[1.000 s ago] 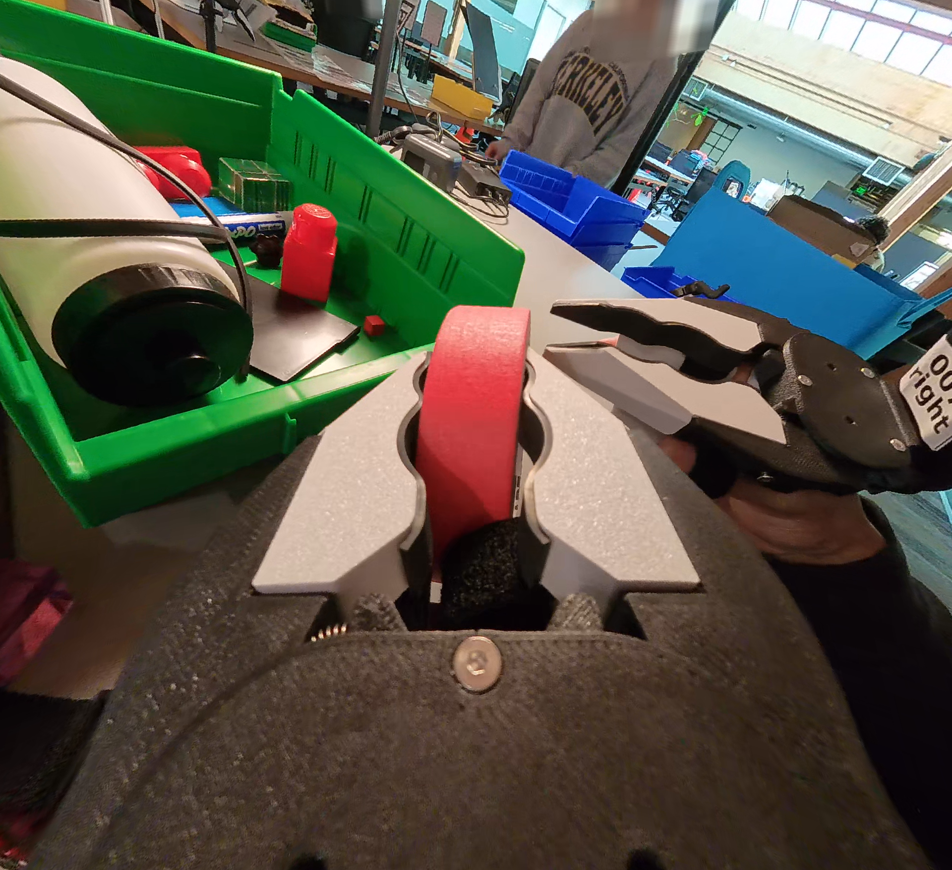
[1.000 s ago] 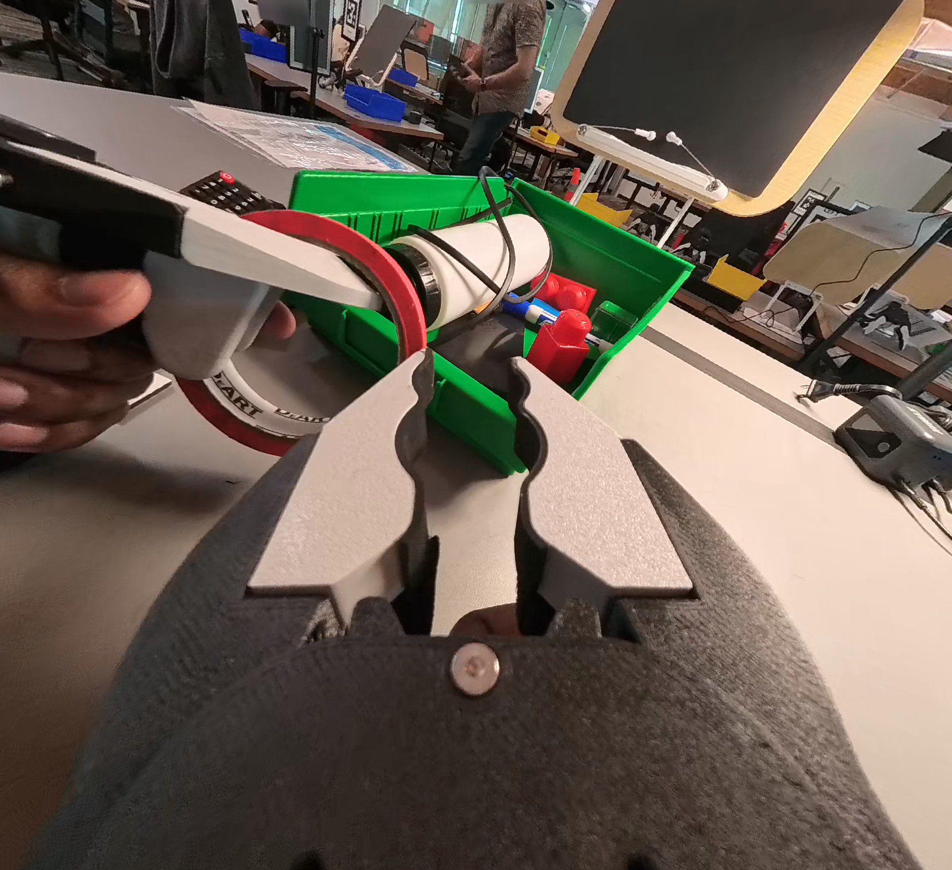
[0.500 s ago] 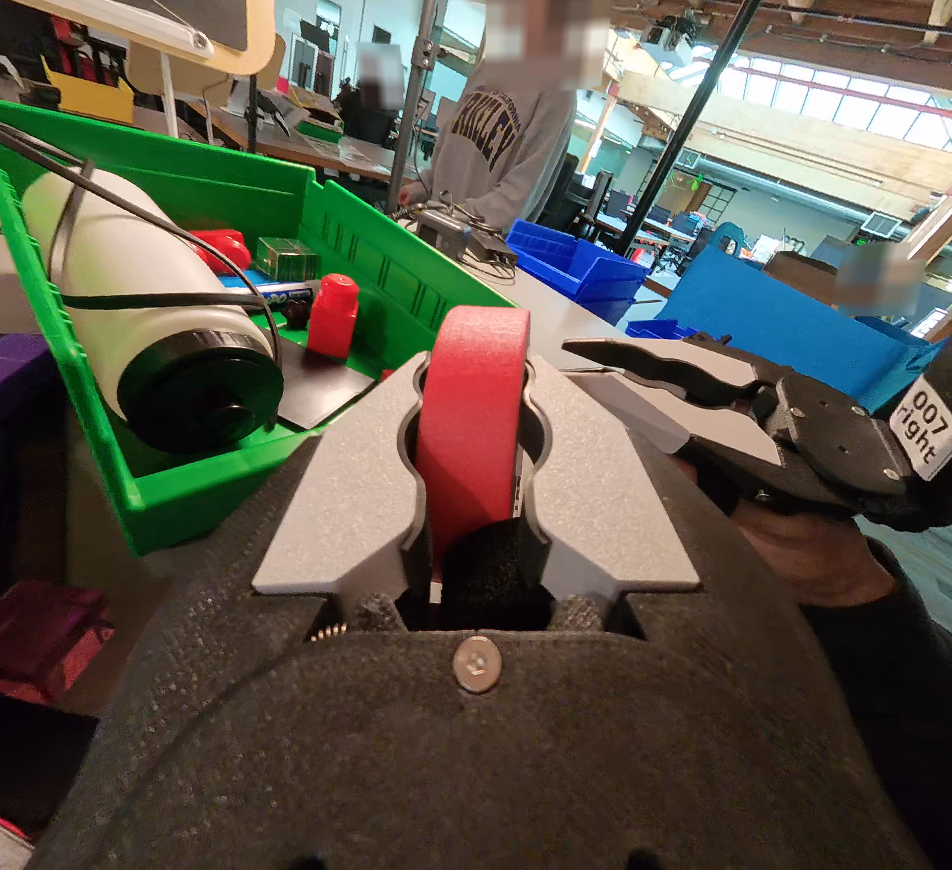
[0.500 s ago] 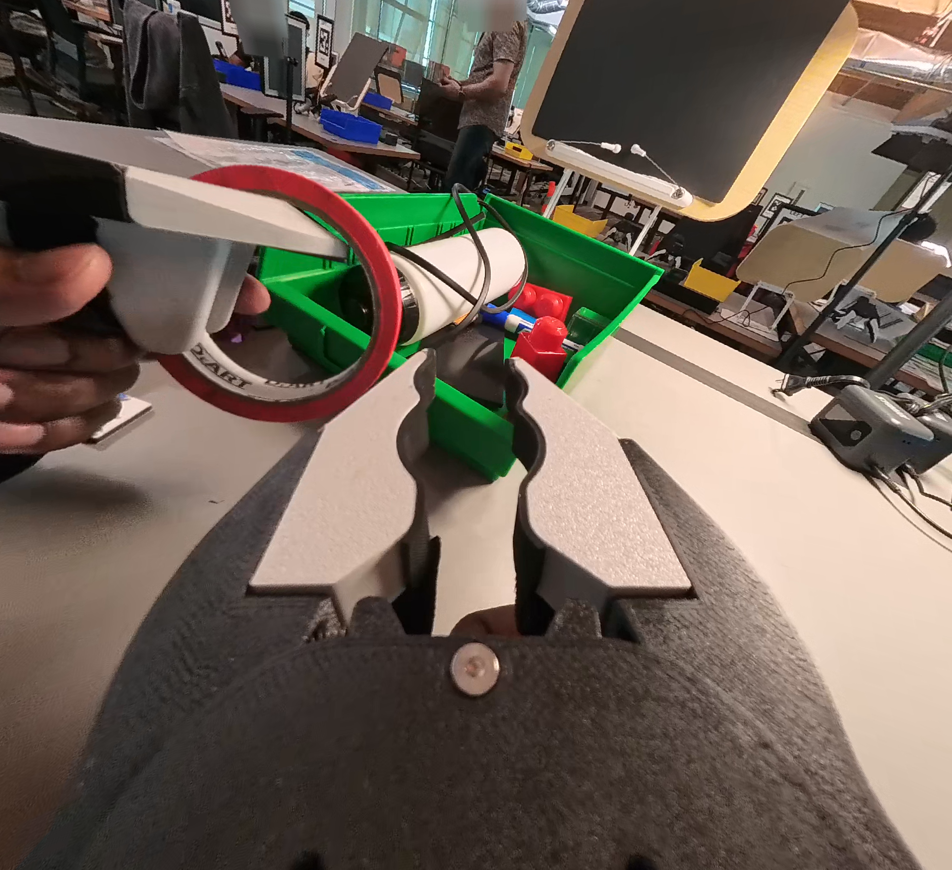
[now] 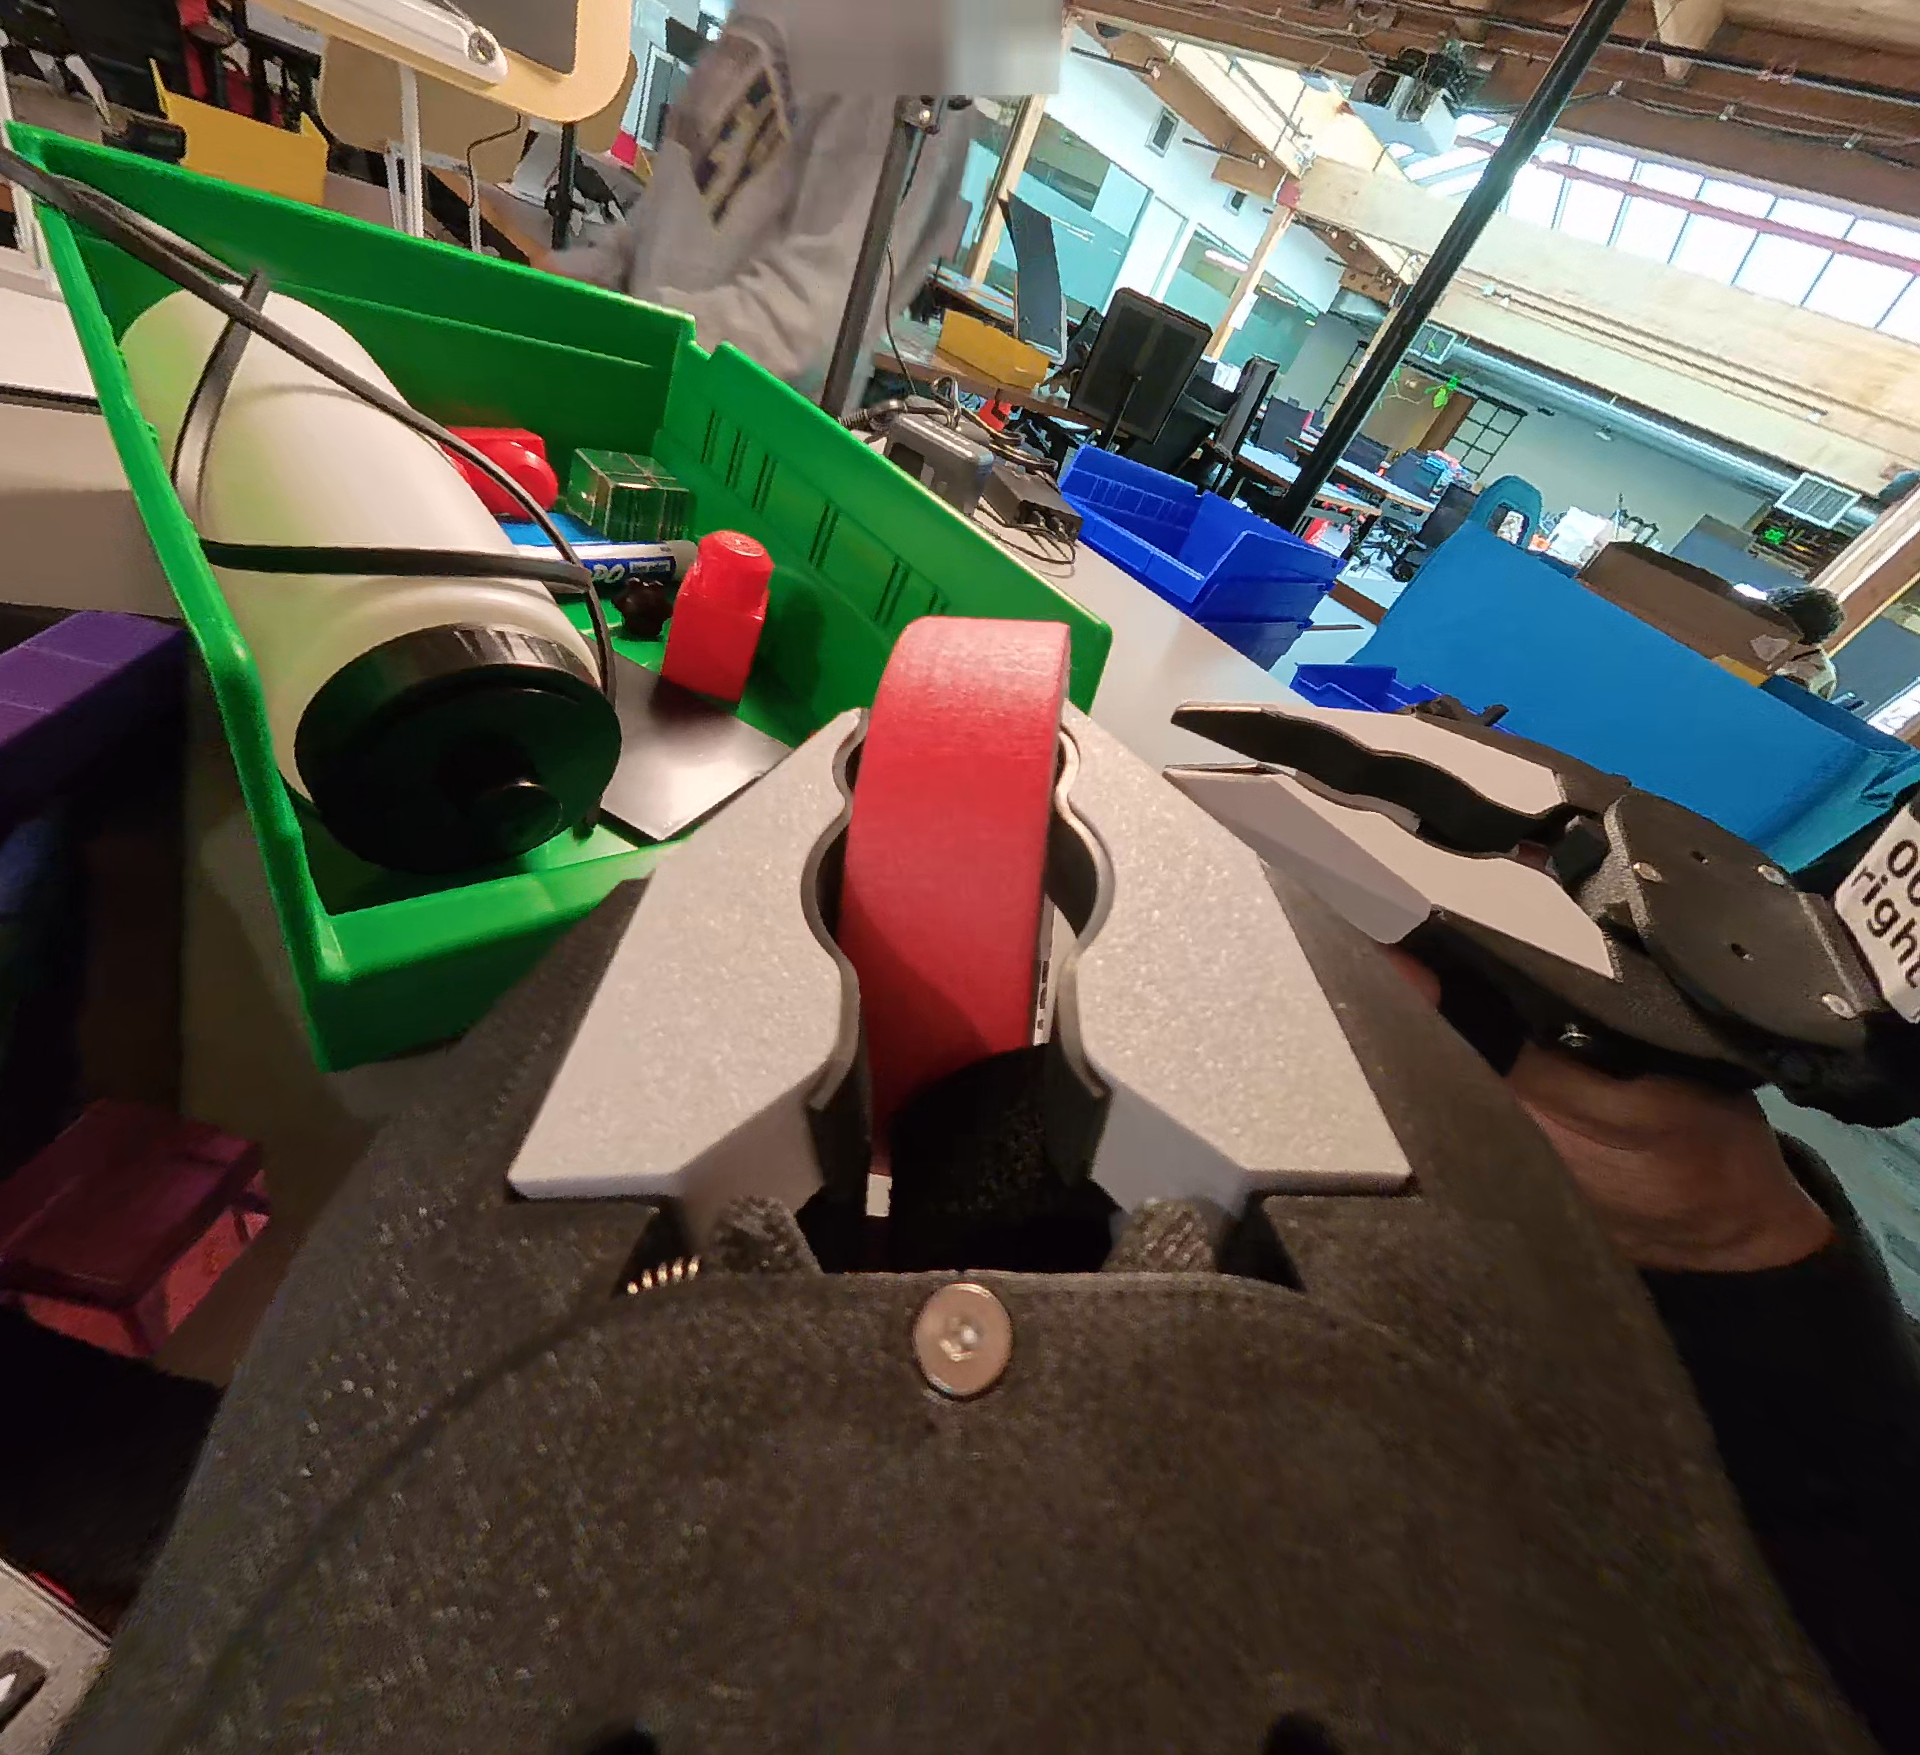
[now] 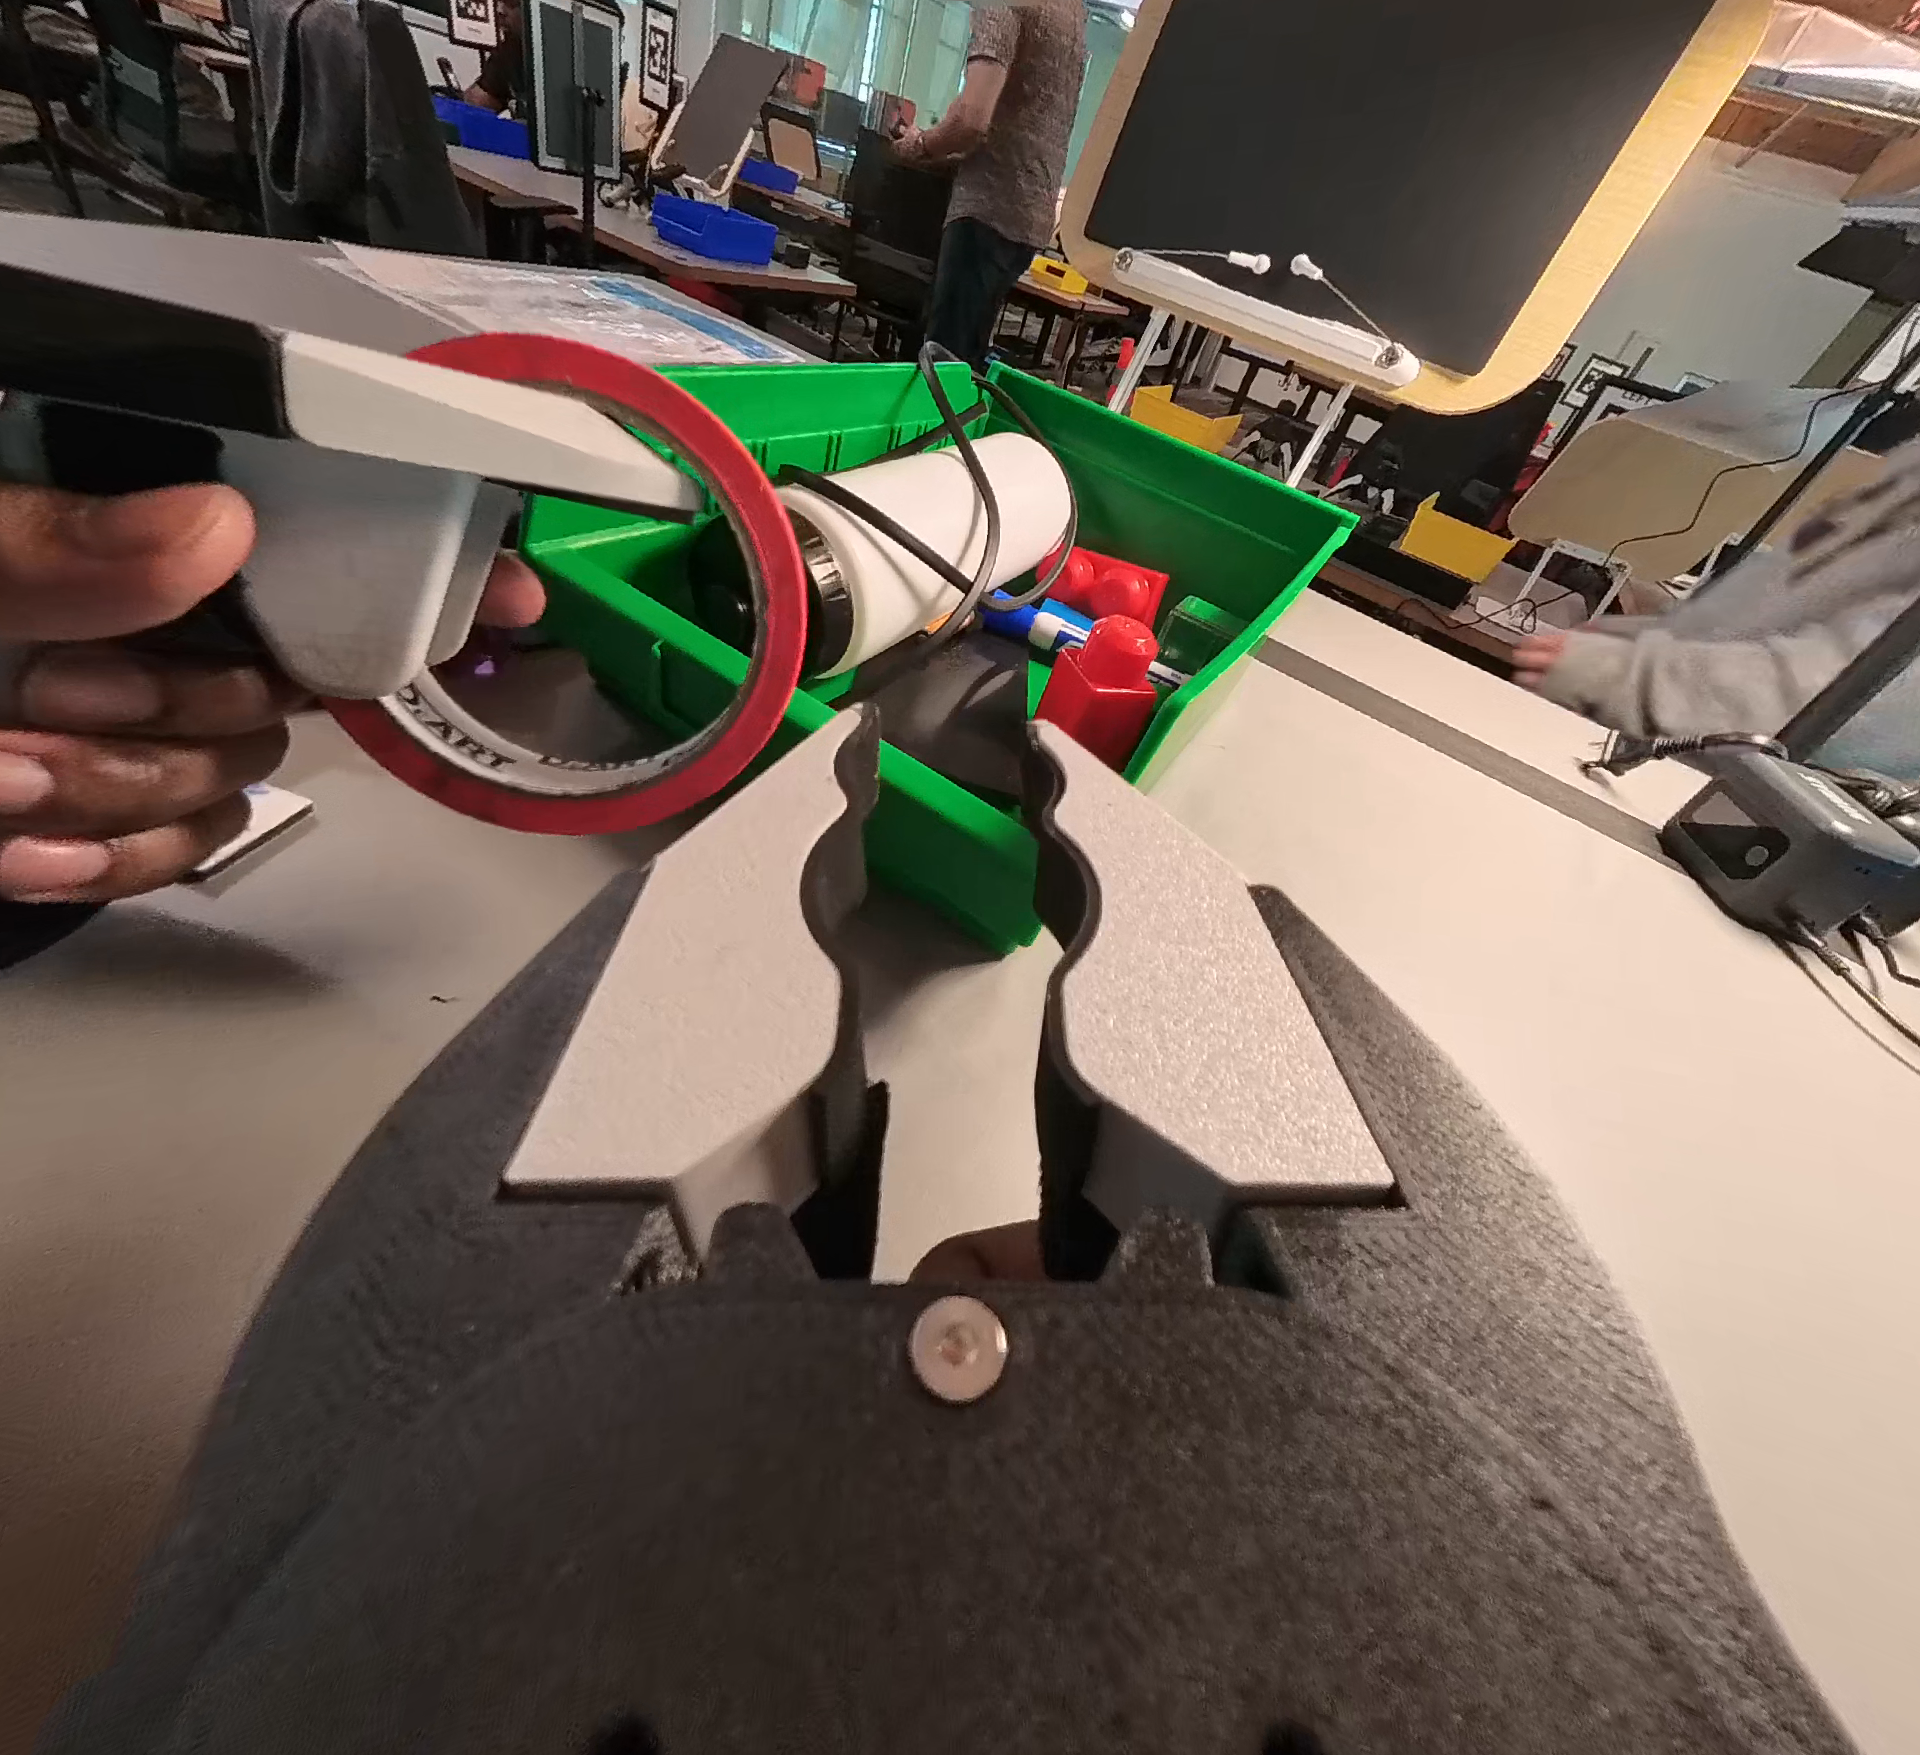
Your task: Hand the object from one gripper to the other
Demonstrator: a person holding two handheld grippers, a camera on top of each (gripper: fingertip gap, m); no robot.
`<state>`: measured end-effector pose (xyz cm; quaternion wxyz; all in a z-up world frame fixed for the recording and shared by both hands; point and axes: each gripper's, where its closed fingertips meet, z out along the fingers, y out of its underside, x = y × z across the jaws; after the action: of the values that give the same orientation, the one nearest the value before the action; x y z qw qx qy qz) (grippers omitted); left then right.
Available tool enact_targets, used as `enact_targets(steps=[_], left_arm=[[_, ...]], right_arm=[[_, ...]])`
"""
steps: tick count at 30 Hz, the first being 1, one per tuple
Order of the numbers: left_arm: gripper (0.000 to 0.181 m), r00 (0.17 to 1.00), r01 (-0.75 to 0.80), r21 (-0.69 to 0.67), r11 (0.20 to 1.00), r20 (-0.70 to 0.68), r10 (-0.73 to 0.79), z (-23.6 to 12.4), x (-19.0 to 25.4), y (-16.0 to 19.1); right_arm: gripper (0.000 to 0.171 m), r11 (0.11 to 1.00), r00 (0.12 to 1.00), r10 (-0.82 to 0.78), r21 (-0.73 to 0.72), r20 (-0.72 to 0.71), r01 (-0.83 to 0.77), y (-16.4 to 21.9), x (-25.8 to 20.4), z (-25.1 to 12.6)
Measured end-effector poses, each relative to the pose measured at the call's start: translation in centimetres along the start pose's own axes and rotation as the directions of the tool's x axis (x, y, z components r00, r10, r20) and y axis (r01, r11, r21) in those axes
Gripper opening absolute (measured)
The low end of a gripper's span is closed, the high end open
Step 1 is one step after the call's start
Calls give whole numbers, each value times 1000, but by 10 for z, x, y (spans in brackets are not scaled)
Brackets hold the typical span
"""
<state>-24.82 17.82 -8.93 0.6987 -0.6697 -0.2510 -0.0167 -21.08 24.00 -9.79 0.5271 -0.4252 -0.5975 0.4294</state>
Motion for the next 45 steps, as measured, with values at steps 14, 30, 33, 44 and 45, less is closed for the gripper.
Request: enact_targets(steps=[14, 30, 33, 44, 45], left_arm=[[31, 996, -69, -73, 995, 58, 73, 2, -6, 14], [30, 984, -101, 149, 984, 163, 76, -13, -16, -29], [30, 970, -106, 141, 984, 233, 72, -11, -27, -31], [31, 835, -370, -52, 928, 420, 357, 13, -46, -24], [34, 825, -377, -76, 923, 426, 372, 15, -48, -22]], right_arm=[[27, 1000, 1000, -6, -29, 6, 6, 5, -2, 2], [27, 998, 999, -33, -45, 4, 33, 7, -4, 3], [27, 998, 999, -37, -49, 4, 38, 8, -5, 4], [27, 997, 999, -54, -64, 6, 54, 10, -7, 5], [27, 997, 999, -48, -63, 8, 48, 10, -7, 5]])
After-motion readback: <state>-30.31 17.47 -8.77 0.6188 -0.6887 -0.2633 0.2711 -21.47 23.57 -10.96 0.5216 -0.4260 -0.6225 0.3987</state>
